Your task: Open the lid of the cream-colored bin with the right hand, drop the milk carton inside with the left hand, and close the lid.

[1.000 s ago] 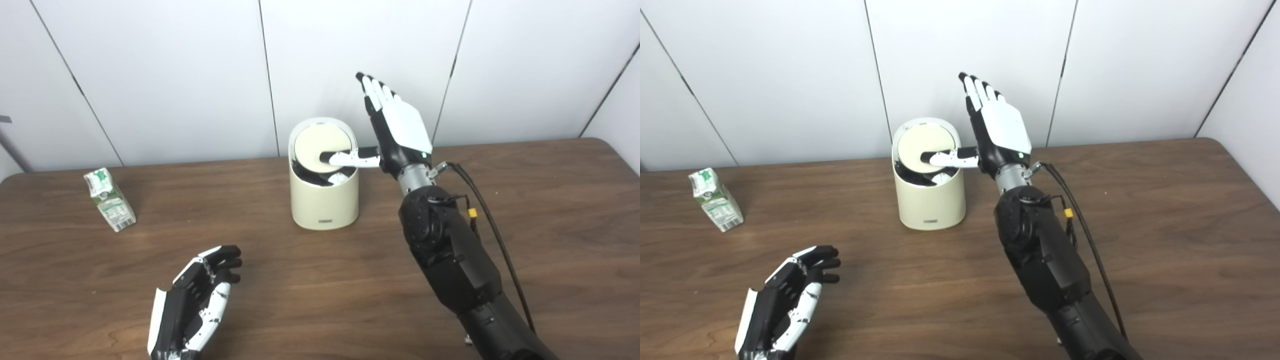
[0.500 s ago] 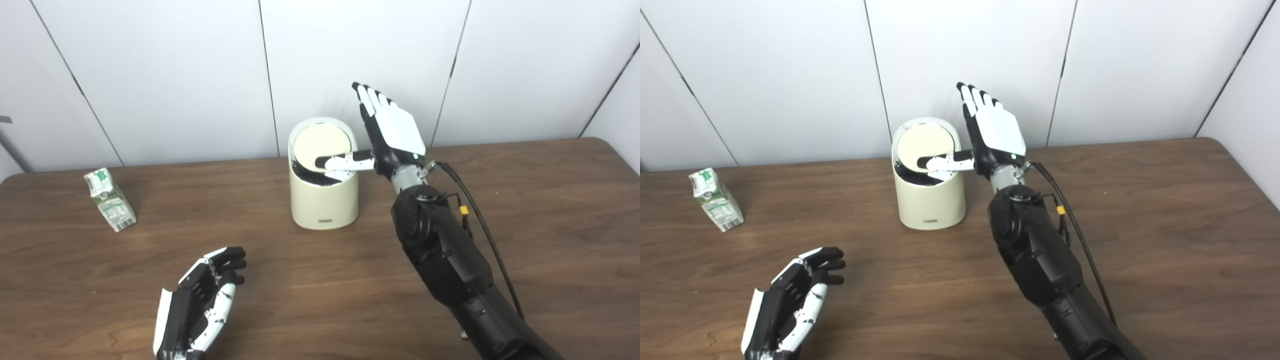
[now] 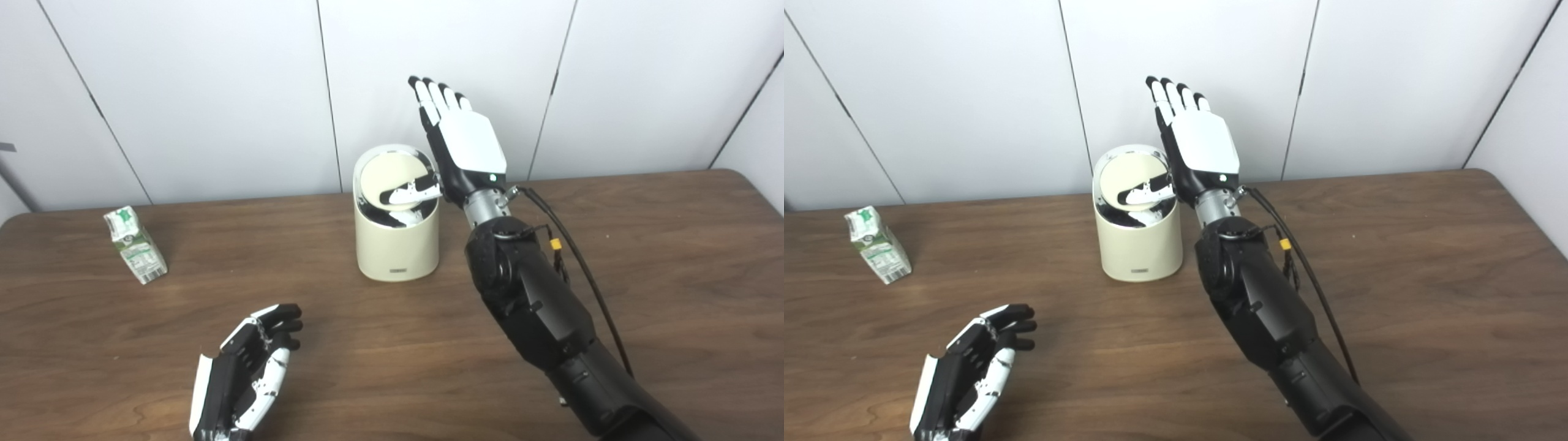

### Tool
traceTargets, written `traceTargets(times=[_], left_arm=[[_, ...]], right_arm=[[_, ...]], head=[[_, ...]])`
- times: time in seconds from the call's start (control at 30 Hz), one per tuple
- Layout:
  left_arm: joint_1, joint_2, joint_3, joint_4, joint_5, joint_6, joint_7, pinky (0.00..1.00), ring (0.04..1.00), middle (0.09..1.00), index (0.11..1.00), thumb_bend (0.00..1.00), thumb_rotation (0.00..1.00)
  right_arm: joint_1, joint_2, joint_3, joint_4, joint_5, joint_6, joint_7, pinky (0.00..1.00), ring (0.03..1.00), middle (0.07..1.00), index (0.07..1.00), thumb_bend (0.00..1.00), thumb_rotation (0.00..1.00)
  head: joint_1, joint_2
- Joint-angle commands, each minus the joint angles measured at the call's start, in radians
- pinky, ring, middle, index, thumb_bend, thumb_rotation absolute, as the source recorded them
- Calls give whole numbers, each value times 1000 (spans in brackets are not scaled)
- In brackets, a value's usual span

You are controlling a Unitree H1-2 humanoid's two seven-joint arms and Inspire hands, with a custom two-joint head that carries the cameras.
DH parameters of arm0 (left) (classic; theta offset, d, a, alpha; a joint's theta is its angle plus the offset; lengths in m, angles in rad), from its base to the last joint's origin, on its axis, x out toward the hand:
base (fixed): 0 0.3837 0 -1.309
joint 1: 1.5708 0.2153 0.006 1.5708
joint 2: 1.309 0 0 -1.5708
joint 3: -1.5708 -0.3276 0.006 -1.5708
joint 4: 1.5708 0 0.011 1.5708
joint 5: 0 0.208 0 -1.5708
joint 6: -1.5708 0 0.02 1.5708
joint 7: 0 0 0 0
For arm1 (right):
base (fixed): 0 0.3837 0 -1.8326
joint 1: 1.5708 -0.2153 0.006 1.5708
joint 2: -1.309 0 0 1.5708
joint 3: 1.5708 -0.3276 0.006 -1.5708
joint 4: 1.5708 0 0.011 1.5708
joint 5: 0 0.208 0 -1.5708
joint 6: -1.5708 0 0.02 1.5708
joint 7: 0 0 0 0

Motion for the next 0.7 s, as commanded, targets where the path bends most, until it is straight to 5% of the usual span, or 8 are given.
traceTargets(times=[0.0,0.13,0.67], left_arm=[[62,-65,-3,-25,5,-38,10,625,710,738,734,236,432],[62,-64,-3,-25,9,-36,10,624,713,741,736,235,441],[54,-60,0,-17,21,-44,11,619,709,737,726,222,437]], right_arm=[[14,-21,-12,-29,4,11,28,1000,1000,1000,1000,847,565],[55,-26,-30,-97,26,8,54,1000,1000,1000,1000,870,788],[419,-43,-132,-429,193,-62,87,1000,1000,1000,1000,925,870]], head=[[-1,1],[-1,1],[8,-6]])
